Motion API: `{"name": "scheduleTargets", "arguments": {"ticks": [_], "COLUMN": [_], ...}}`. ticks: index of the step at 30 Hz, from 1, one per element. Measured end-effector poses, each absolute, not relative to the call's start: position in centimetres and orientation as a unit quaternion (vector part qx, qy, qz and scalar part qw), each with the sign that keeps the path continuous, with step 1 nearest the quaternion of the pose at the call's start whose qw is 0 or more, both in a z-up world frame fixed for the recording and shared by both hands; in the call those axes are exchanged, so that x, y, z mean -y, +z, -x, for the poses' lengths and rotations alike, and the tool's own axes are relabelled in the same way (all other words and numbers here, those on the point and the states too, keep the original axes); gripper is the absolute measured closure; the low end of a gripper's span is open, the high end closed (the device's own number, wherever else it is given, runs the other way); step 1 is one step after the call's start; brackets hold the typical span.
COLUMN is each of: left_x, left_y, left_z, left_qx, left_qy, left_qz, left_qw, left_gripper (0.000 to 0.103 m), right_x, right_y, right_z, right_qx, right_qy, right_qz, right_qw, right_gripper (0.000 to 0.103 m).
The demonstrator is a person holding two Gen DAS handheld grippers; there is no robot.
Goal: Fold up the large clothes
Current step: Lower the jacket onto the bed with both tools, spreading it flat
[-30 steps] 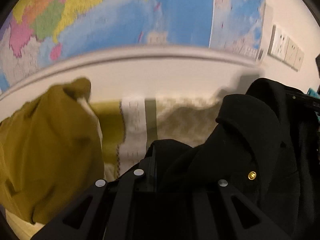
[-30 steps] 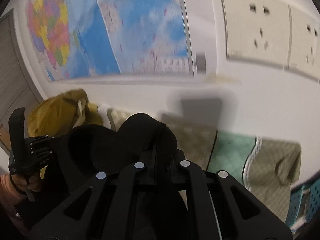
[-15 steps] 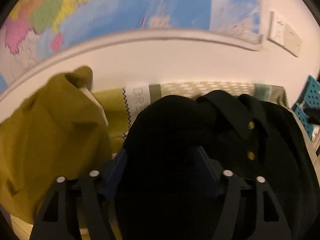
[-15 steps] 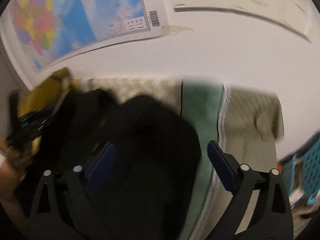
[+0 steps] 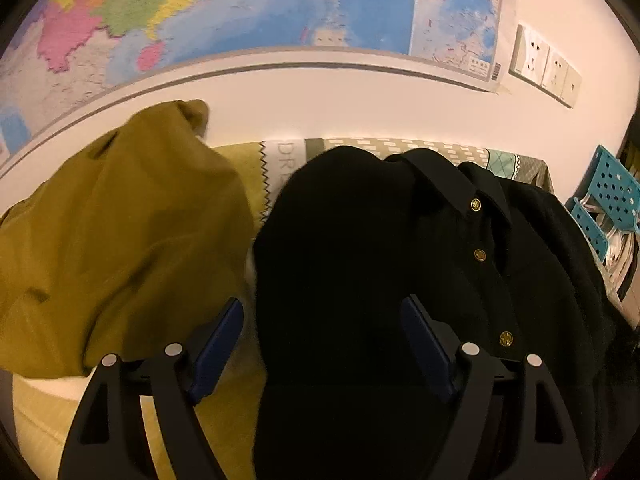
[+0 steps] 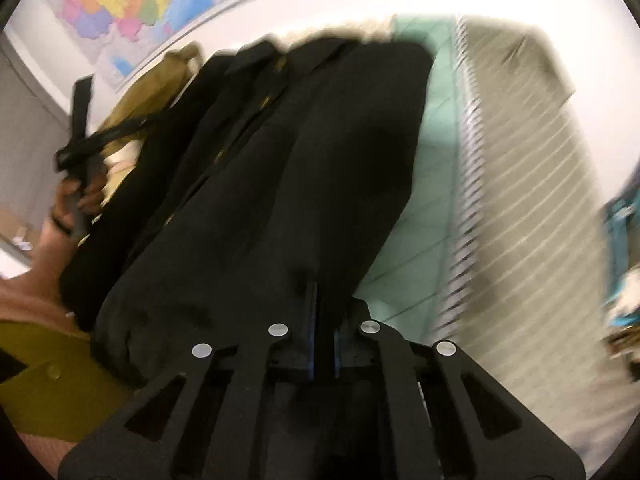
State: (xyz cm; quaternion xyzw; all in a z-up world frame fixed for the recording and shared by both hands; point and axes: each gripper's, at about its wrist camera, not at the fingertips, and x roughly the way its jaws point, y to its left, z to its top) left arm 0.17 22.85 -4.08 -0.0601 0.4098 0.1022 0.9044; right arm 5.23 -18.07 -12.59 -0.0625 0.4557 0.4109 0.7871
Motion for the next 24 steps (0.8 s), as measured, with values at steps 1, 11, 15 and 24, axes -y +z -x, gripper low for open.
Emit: {"name": "scheduleTargets", "arguments": {"ticks": [1, 11, 15, 24], "left_x": [-22.9, -25.4, -25.3, -23.7], "left_y": [-3.7, -3.6, -5.4, -6.5], "left_z": [0.3, 5.5, 6.9, 11.2], "left_qx": [-0.407, -0.402, -0.432, -0.442], "left_qy": [0.104, 0.110, 0.081, -0.019], "left_qz": [0.059, 0.065, 0.071, 0.091], "left_qw": [0.906, 0.907, 0.895, 0.892], "left_gripper": [0.025, 0.021, 0.021, 0.013], "right_x": [18.6, 19.8, 19.1, 23.9], "right_y": [-10.3, -4.9, -10.8, -8.9], "right_z": [-5.7, -13.9, -15.0, -6.4], "right_qx": [-0.428, -0.360, -0.421, -0.425], "right_qy": [0.394, 0.198, 0.172, 0.305], "right_qz": [0.075, 0.204, 0.220, 0.069], "right_qw": [0.810, 0.889, 0.863, 0.849], "right_gripper": [0.097, 0.090, 0.047, 0.006]}}
